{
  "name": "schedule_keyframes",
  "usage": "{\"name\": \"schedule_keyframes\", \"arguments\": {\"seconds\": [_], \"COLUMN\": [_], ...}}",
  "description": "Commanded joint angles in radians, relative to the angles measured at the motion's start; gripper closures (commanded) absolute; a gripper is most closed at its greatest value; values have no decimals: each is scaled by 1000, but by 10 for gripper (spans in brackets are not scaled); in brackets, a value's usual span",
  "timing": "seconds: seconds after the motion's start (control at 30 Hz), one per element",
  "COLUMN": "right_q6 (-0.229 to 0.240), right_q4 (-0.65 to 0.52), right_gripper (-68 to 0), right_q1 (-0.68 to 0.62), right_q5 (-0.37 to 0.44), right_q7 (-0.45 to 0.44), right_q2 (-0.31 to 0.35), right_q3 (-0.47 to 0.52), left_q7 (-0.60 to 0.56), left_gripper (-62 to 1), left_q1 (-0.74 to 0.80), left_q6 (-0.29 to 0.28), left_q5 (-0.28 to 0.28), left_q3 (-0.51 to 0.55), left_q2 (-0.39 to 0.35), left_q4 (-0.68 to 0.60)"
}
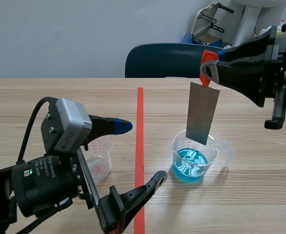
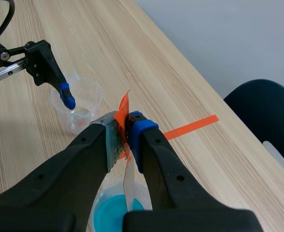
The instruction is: Do the redox reaction experiment
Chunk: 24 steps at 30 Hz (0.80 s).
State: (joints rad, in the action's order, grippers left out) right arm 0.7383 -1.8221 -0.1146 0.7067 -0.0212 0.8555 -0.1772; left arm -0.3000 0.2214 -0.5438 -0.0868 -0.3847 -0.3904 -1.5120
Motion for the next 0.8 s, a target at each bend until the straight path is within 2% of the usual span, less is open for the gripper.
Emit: {"name": "schedule_keyframes", "arguments": {"seconds": [0.0,0.27,0.4,0.6,0.77], "right_q6": [7,7,7,7,7], "right_q4": [0,52,85,134,171], "right_gripper": [-6,-6,-6,-6,-6], "right_q1": [10,10,10,10,10], "right_q5": [-3,-85,-150,-264,-416], "right_q7": [-27,-85,-146,-249,-366], "right_q2": [-1,-3,-3,-6,-32], "right_q3": [-11,-71,-95,-116,-119], "left_q7": [-14,-14,-14,-14,-14], "left_gripper": [-623,-623,-623,-623,-623], "left_q1": [-3,-3,-3,-3,-3], "left_q6": [2,2,2,2,2], "left_q5": [-13,-13,-13,-13,-13], "left_q3": [-2,-2,-2,-2,-2], "left_q2": [7,7,7,7,7], "left_q4": [-12,-12,-12,-12,-12]}}
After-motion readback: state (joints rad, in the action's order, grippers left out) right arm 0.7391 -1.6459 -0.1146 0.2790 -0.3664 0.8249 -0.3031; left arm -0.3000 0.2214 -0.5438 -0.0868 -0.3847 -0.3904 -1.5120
